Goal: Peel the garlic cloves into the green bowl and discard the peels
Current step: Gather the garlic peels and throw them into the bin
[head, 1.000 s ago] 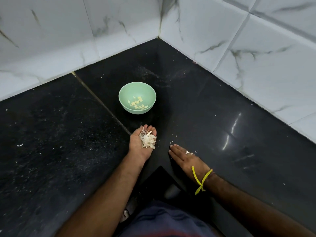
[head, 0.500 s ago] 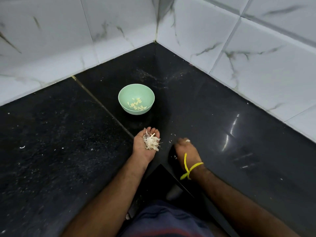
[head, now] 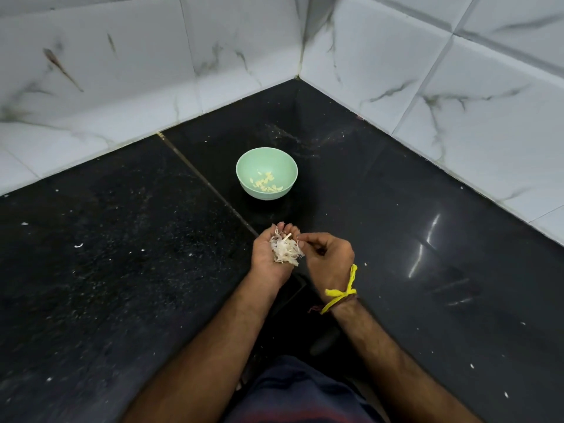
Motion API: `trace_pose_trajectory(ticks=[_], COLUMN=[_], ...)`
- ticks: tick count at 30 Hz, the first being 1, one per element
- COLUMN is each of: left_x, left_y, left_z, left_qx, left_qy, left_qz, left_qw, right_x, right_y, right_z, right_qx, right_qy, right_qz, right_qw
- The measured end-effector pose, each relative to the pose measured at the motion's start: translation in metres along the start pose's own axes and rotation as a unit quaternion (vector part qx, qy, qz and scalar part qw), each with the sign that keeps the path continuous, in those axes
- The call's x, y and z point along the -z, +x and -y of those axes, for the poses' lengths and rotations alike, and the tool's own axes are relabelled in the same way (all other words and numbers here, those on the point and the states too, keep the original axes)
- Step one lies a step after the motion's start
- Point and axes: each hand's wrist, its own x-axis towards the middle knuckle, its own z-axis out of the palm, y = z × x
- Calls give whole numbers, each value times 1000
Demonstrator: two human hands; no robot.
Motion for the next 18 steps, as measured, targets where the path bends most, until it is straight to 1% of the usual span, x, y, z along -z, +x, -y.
trace_pose_trajectory(ticks=[4, 7, 11, 14, 18], left_x=[4, 10, 29, 52, 90], left_y=[-17, -31, -53, -75, -106], left_z=[-6, -9, -20, -28, -31], left_qx=[6, 4, -16, -42, -104], left_qy=[-25, -45, -47, -77, -113], left_qz=[3, 2, 11, 15, -2], left_qw=[1000, 999, 999, 996, 988], right_x=[-13, -24, -39, -47, -56], right_y=[-25, -40, -66, -90, -127], right_z=[4, 9, 16, 17, 12], right_qx=[84, 124, 156, 179, 180], right_qy=[-36, -44, -46, -41, -7], right_qz=[-40, -39, -16, 12, 66], right_qw=[995, 991, 987, 983, 981])
